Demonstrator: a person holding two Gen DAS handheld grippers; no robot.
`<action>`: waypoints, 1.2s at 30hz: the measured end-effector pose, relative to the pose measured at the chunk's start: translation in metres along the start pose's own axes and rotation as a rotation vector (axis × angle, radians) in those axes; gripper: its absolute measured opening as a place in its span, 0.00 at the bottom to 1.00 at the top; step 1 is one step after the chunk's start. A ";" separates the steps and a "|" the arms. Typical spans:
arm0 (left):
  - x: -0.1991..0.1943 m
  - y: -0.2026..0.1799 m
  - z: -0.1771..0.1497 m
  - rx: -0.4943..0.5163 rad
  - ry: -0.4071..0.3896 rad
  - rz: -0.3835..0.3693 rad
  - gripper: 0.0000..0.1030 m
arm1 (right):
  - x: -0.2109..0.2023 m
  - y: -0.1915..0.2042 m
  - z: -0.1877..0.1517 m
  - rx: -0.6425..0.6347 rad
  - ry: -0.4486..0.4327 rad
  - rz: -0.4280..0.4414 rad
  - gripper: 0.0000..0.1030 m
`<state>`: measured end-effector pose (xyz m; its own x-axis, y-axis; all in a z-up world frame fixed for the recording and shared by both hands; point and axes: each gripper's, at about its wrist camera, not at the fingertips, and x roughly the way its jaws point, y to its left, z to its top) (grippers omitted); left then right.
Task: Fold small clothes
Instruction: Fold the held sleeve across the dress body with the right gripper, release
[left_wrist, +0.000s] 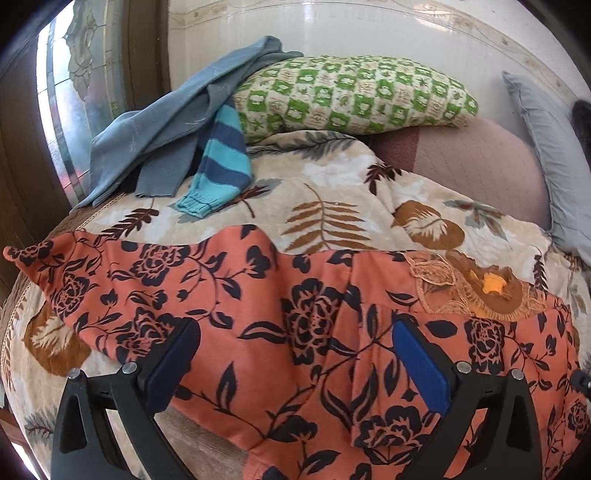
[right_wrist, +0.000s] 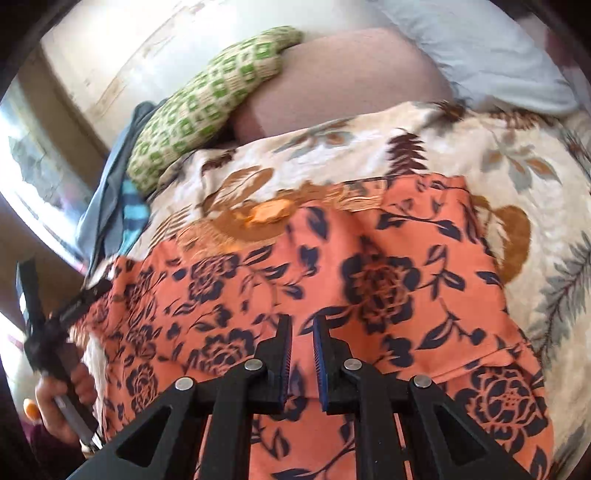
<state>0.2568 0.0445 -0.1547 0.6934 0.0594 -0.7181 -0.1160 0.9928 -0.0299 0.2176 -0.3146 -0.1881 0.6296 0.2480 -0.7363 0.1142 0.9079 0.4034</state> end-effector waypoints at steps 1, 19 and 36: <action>0.001 -0.008 -0.002 0.022 0.000 -0.022 1.00 | 0.002 -0.013 0.005 0.064 0.010 0.028 0.13; 0.041 -0.061 -0.031 0.310 0.104 0.238 1.00 | -0.012 -0.050 0.023 0.124 -0.081 -0.235 0.14; -0.017 0.014 -0.025 0.059 0.069 0.213 1.00 | 0.029 0.004 0.000 -0.002 0.075 0.063 0.23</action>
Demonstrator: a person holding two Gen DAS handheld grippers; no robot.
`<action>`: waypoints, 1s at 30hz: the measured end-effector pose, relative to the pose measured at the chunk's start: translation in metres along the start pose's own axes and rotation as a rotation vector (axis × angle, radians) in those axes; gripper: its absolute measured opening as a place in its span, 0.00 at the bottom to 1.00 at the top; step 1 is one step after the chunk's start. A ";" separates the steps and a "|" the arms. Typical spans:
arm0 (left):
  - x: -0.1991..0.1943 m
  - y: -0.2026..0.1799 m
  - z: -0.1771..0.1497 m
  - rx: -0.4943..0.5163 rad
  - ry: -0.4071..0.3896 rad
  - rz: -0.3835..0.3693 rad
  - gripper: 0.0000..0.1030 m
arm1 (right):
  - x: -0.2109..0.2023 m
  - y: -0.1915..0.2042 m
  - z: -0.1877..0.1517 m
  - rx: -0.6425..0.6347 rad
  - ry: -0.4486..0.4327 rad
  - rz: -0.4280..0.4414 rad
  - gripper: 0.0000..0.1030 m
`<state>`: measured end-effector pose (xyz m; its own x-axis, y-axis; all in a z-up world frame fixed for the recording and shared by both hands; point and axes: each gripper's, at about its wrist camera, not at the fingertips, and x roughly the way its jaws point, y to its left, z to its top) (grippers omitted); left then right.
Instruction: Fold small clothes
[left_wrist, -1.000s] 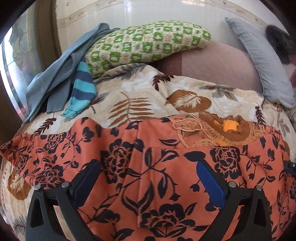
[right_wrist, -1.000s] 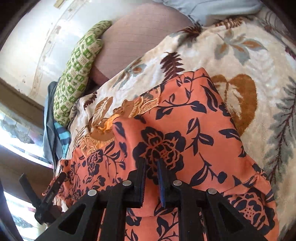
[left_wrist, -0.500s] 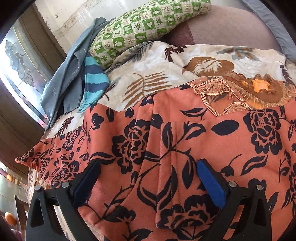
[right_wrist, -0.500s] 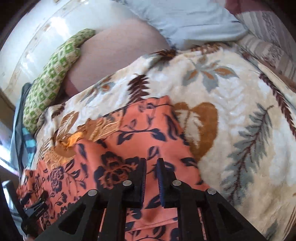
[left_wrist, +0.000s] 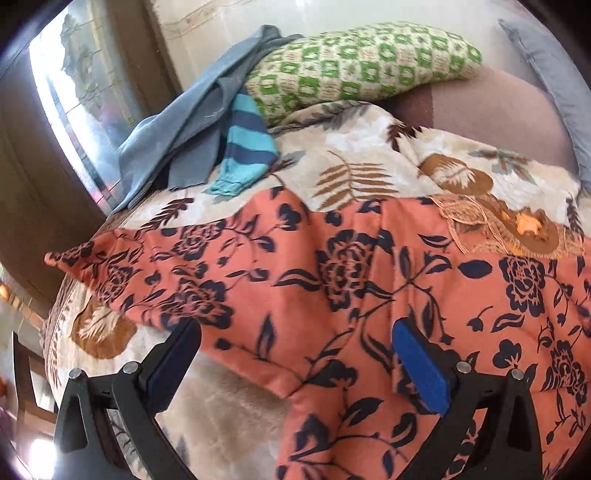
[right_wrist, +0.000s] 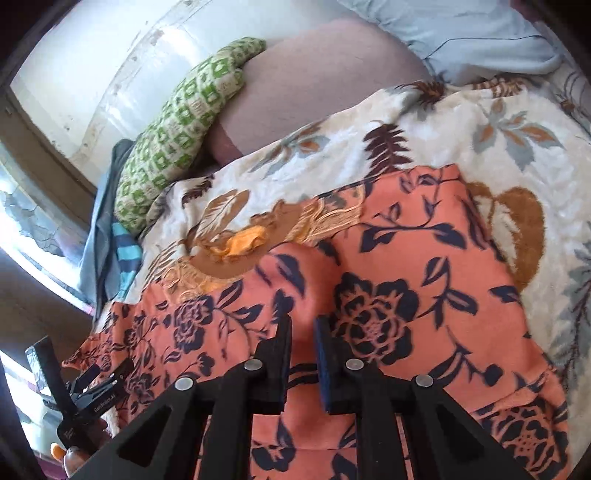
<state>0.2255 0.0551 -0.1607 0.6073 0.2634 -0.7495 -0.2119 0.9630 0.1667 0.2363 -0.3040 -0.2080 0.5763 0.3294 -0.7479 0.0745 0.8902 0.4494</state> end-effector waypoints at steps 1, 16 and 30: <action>-0.002 0.017 0.000 -0.046 0.006 0.004 1.00 | 0.015 0.003 -0.005 -0.020 0.072 -0.042 0.27; 0.023 0.288 0.006 -0.642 0.096 0.119 1.00 | -0.024 0.014 0.000 -0.076 -0.056 0.032 0.31; 0.112 0.334 0.038 -0.795 0.212 -0.083 0.70 | -0.019 0.004 0.009 -0.066 -0.049 0.002 0.31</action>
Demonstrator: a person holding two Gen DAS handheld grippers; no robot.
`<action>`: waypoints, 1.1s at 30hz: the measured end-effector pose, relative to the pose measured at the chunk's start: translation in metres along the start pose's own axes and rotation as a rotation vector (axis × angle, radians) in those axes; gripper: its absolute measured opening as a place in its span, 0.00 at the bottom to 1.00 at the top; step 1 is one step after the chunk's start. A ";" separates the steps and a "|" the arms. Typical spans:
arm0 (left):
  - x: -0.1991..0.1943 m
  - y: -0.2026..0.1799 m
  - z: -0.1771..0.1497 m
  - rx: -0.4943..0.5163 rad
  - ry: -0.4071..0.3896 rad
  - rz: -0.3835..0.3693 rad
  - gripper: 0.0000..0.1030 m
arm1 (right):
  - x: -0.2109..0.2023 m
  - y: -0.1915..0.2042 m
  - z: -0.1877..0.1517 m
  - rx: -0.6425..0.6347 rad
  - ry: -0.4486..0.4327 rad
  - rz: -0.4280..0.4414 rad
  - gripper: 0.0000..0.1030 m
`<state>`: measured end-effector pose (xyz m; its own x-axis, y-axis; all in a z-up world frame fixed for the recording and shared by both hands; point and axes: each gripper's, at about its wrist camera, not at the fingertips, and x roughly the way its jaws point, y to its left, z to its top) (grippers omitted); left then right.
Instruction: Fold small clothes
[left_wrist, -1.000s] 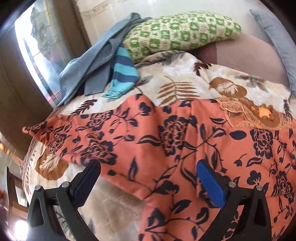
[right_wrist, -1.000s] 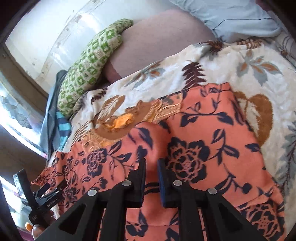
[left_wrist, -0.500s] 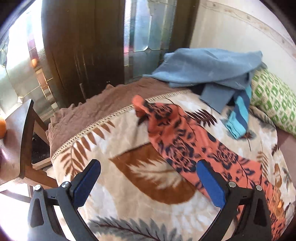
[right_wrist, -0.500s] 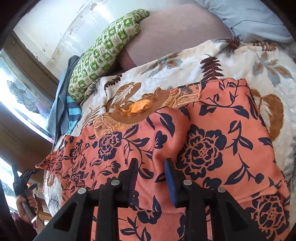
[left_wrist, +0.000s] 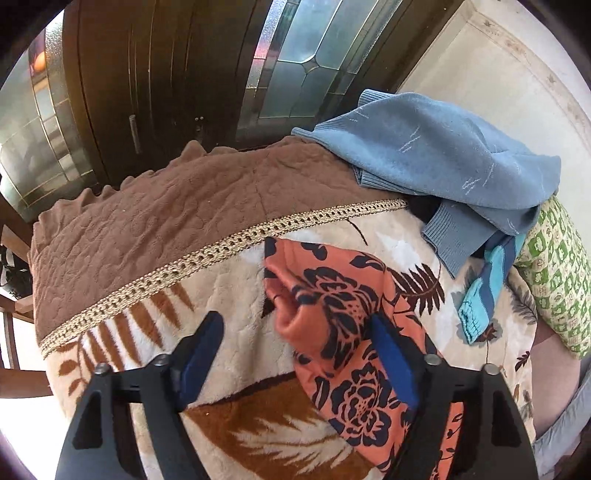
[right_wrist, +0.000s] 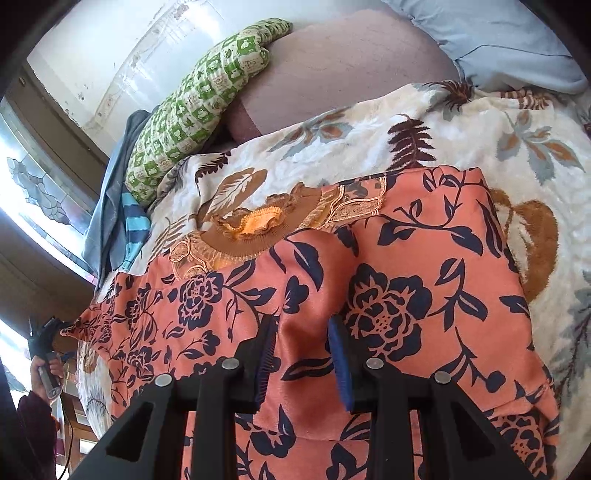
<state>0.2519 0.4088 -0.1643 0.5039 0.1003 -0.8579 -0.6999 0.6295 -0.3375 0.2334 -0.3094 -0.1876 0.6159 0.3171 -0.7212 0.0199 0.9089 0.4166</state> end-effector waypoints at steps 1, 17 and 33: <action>0.003 -0.003 0.002 0.009 0.010 -0.003 0.60 | 0.000 -0.001 0.000 0.001 0.000 -0.002 0.31; -0.092 -0.129 -0.054 0.419 -0.100 -0.191 0.07 | -0.028 -0.019 0.006 0.074 -0.098 0.018 0.31; -0.155 -0.407 -0.375 1.036 0.142 -0.501 0.07 | -0.109 -0.120 0.019 0.400 -0.304 0.076 0.31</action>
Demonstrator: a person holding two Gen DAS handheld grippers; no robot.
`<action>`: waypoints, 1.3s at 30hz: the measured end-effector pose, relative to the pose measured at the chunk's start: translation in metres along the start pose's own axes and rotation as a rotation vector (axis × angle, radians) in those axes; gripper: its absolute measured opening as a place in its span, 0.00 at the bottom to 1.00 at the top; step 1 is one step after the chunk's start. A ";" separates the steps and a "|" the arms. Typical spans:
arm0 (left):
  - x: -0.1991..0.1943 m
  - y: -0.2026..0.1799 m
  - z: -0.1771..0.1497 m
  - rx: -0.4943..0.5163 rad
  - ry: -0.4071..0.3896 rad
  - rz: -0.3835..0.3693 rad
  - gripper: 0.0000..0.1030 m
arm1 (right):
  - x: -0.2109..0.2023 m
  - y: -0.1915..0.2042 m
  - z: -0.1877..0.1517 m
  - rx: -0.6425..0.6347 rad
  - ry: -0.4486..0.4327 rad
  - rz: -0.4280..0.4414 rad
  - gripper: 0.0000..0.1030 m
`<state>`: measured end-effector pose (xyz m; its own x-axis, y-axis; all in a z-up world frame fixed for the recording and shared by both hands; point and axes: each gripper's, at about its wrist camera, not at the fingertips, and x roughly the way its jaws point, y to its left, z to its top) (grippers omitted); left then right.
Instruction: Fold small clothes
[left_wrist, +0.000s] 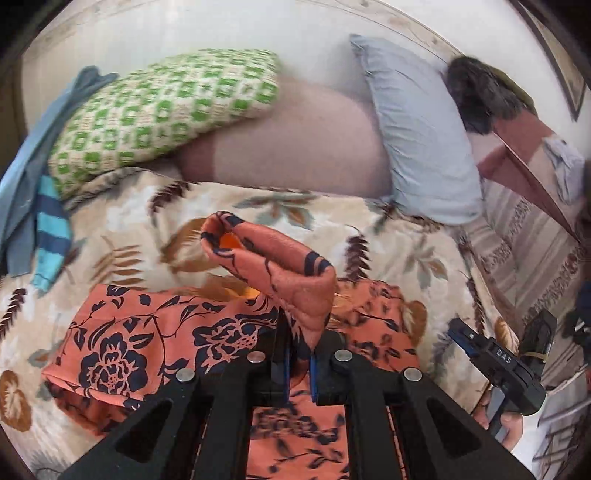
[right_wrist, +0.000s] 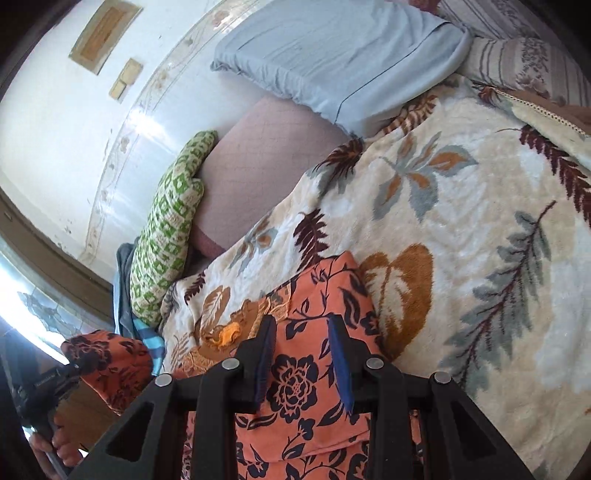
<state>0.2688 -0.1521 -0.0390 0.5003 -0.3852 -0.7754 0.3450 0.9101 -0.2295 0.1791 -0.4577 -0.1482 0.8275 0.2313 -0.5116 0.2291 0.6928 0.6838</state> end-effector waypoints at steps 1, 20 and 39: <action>0.013 -0.023 -0.004 0.030 0.021 -0.018 0.07 | -0.004 -0.004 0.004 0.021 -0.012 0.005 0.31; 0.015 0.128 -0.062 -0.112 0.016 0.316 0.75 | 0.018 0.029 -0.018 -0.065 0.098 0.133 0.63; 0.005 0.194 -0.131 -0.251 -0.008 0.389 0.77 | 0.092 0.067 -0.078 -0.197 0.333 0.058 0.43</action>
<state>0.2345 0.0423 -0.1646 0.5606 -0.0075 -0.8280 -0.0721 0.9957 -0.0579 0.2302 -0.3363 -0.1901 0.6171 0.4606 -0.6380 0.0571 0.7824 0.6202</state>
